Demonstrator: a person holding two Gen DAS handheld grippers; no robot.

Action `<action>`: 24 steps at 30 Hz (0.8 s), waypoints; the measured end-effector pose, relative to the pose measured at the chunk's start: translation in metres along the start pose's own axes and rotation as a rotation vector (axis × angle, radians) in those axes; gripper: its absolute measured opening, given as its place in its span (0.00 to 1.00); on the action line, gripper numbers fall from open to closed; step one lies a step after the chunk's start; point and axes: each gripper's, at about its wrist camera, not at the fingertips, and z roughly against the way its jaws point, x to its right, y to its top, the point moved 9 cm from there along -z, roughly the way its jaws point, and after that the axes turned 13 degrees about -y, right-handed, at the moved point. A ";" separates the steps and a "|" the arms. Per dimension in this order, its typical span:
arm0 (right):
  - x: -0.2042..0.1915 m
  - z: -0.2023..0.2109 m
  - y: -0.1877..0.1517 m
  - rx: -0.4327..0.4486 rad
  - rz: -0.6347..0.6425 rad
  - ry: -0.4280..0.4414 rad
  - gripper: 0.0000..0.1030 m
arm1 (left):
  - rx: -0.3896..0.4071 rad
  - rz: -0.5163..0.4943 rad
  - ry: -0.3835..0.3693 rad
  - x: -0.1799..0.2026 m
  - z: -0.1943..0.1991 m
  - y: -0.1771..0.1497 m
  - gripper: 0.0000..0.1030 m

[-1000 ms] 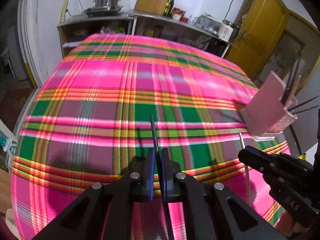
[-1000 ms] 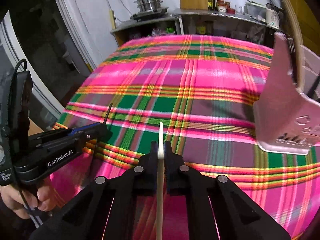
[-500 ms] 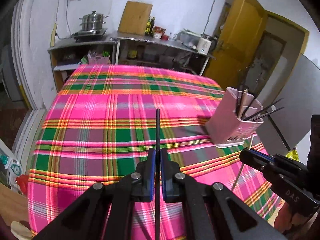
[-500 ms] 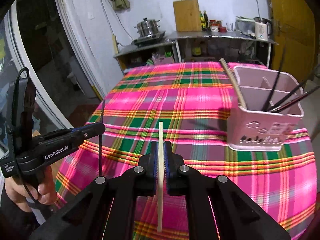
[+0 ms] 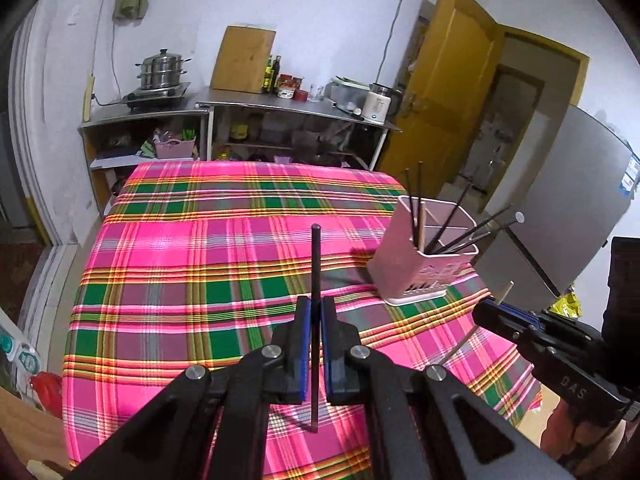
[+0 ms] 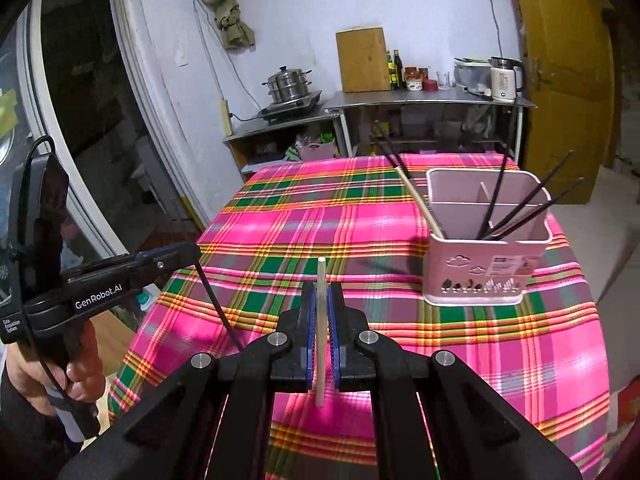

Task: Organize utensils
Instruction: 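Raise both held chopsticks upright and carry them above the pink holder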

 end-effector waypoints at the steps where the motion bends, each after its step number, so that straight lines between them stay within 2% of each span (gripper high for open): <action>1: 0.002 0.002 0.000 0.002 -0.002 -0.005 0.06 | 0.000 -0.005 -0.003 0.003 0.000 0.001 0.04; 7: 0.018 0.015 0.000 0.012 -0.024 -0.028 0.06 | -0.014 -0.048 -0.046 0.029 -0.006 0.007 0.04; 15: 0.052 0.023 0.009 0.029 -0.078 -0.080 0.06 | -0.053 -0.099 -0.136 0.075 -0.036 0.020 0.04; 24: 0.088 0.024 0.052 0.086 -0.133 -0.116 0.06 | -0.018 -0.140 -0.190 0.113 -0.055 0.071 0.04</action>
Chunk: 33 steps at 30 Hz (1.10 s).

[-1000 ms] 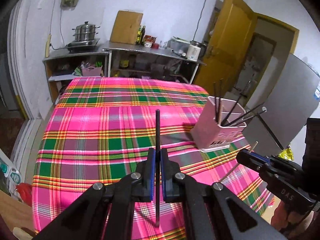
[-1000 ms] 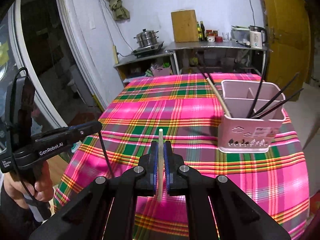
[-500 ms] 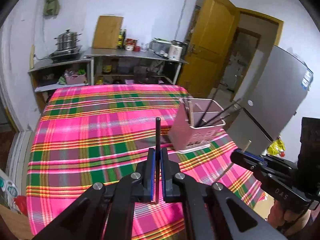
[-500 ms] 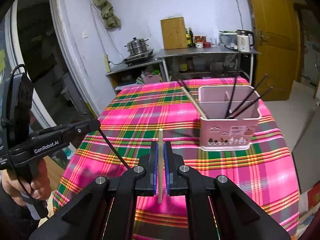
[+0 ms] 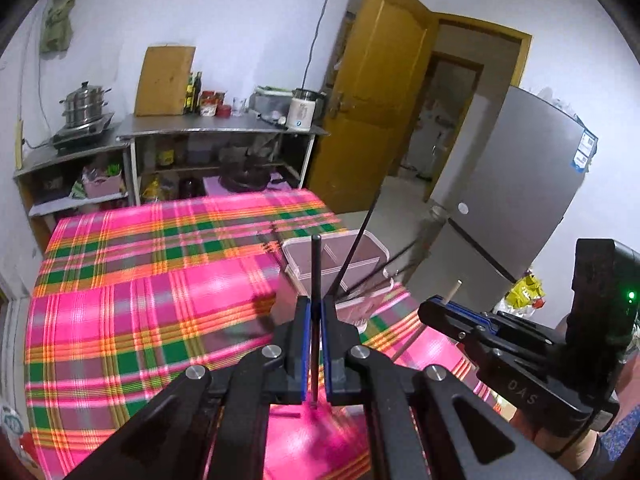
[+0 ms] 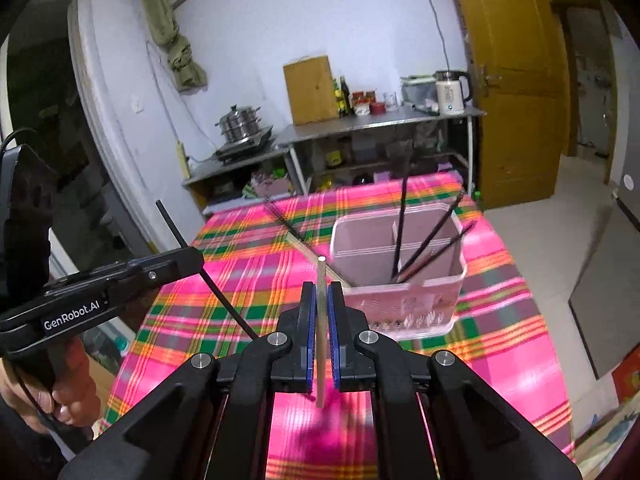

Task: Organize utensils
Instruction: 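Raise both held chopsticks upright and carry them above the pink holder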

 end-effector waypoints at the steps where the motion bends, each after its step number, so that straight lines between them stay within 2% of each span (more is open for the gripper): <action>1: 0.002 0.001 0.008 0.013 -0.003 -0.003 0.06 | 0.009 -0.009 -0.004 0.003 -0.002 0.008 0.04; 12: 0.020 -0.002 0.082 0.129 -0.024 -0.035 0.06 | 0.072 -0.023 -0.018 0.010 -0.022 0.077 0.04; 18: 0.027 -0.008 0.105 0.171 -0.030 -0.042 0.06 | 0.101 -0.042 -0.018 0.013 -0.032 0.102 0.04; 24: 0.031 -0.028 0.108 0.165 -0.027 -0.050 0.06 | 0.082 -0.054 -0.012 0.007 -0.059 0.102 0.04; 33: 0.035 -0.067 0.084 0.117 -0.006 -0.072 0.06 | 0.041 -0.043 -0.009 -0.012 -0.096 0.076 0.04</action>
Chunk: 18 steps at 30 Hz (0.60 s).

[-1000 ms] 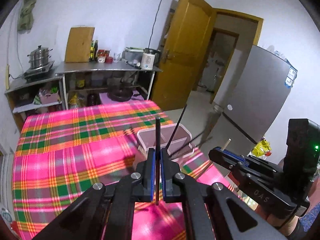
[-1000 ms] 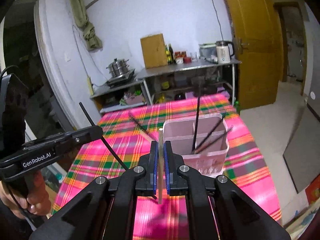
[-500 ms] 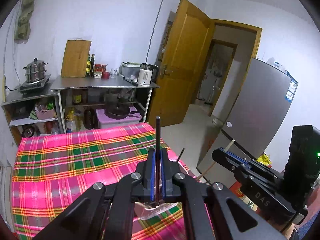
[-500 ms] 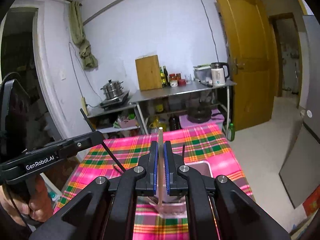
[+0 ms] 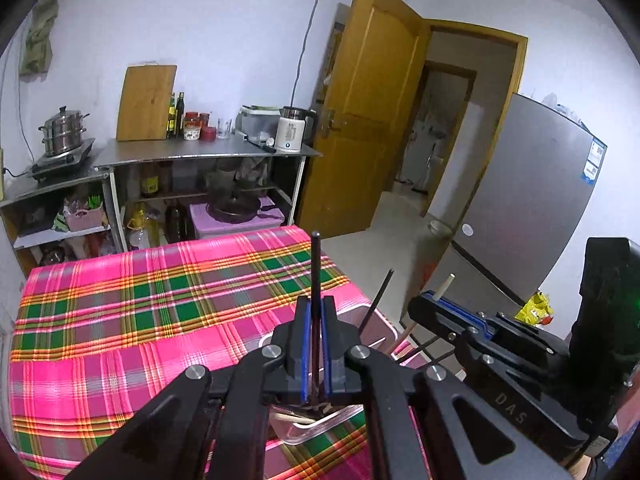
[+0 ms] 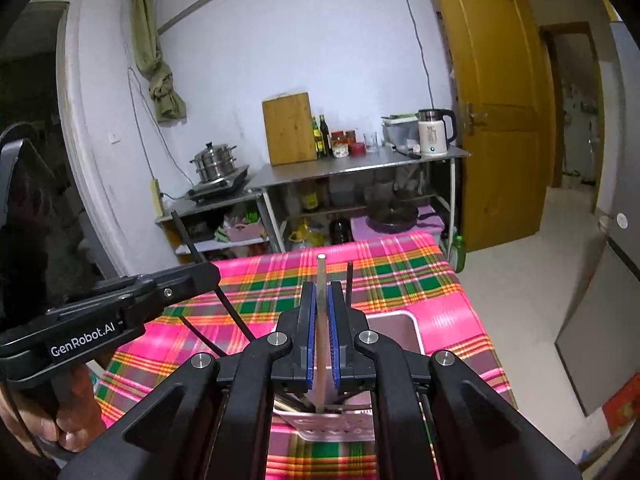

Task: Organize utensils
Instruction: 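Raise both held chopsticks upright and carry them above the pink holder, then lower both chopsticks into the holder compartments and open both tools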

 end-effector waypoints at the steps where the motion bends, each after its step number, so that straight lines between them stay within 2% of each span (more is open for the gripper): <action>1: 0.000 -0.002 -0.004 -0.005 0.002 -0.003 0.06 | -0.003 0.003 -0.001 -0.001 -0.002 -0.003 0.04; 15: 0.005 -0.031 -0.052 -0.109 0.015 -0.020 0.07 | -0.110 0.038 -0.004 -0.018 -0.033 -0.058 0.05; 18: 0.009 -0.034 -0.060 -0.137 0.003 -0.005 0.07 | -0.110 0.040 -0.003 -0.019 -0.032 -0.061 0.05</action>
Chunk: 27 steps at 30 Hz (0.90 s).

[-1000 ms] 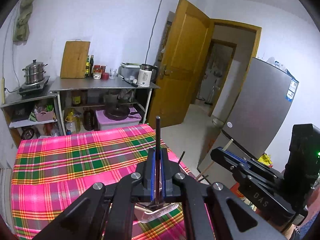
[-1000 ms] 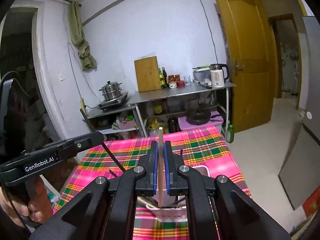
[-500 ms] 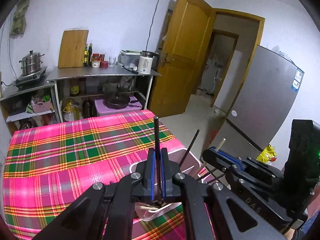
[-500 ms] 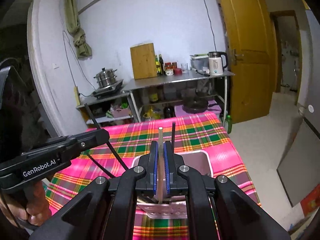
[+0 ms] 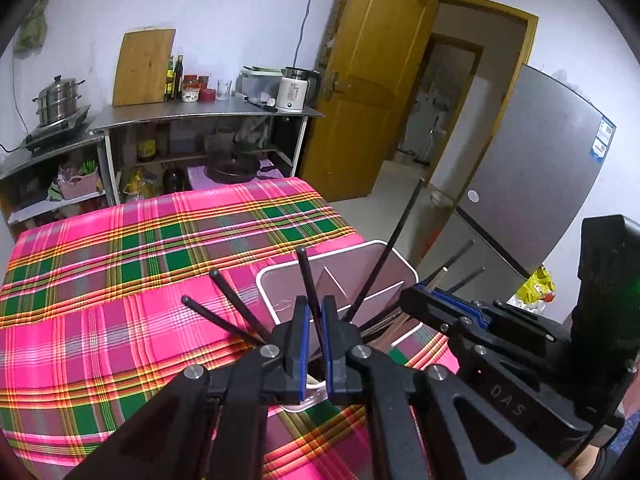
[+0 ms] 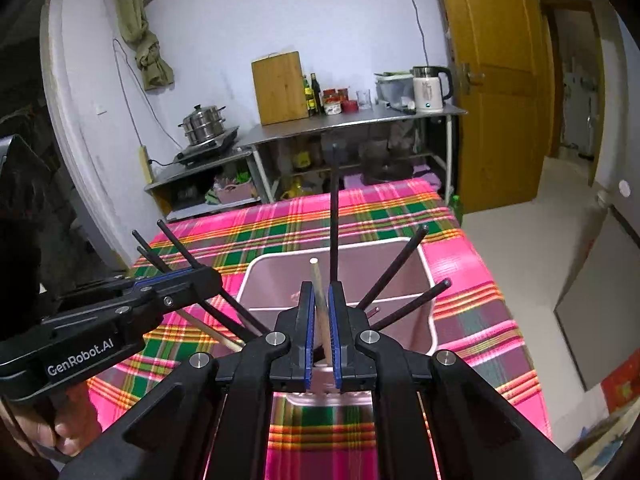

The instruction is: Organize utensils

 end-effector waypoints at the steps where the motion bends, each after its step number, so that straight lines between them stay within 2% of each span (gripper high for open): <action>1: 0.001 0.001 -0.001 -0.004 -0.001 0.002 0.07 | -0.001 0.005 -0.001 0.000 0.001 0.000 0.06; 3: 0.002 0.004 -0.001 0.001 0.004 -0.006 0.07 | 0.000 0.008 0.003 0.000 0.004 0.001 0.06; 8: 0.001 0.022 0.005 0.036 0.011 -0.005 0.18 | 0.028 0.004 0.009 0.004 0.021 0.003 0.11; 16: 0.001 0.053 0.004 0.074 0.008 -0.007 0.22 | 0.079 -0.018 0.032 0.015 0.055 0.004 0.19; 20: 0.001 0.068 -0.005 0.082 0.001 -0.008 0.27 | 0.096 -0.036 0.045 0.021 0.070 -0.007 0.20; 27: -0.006 0.093 -0.033 0.095 0.020 -0.035 0.27 | 0.110 -0.065 0.064 0.033 0.089 -0.040 0.20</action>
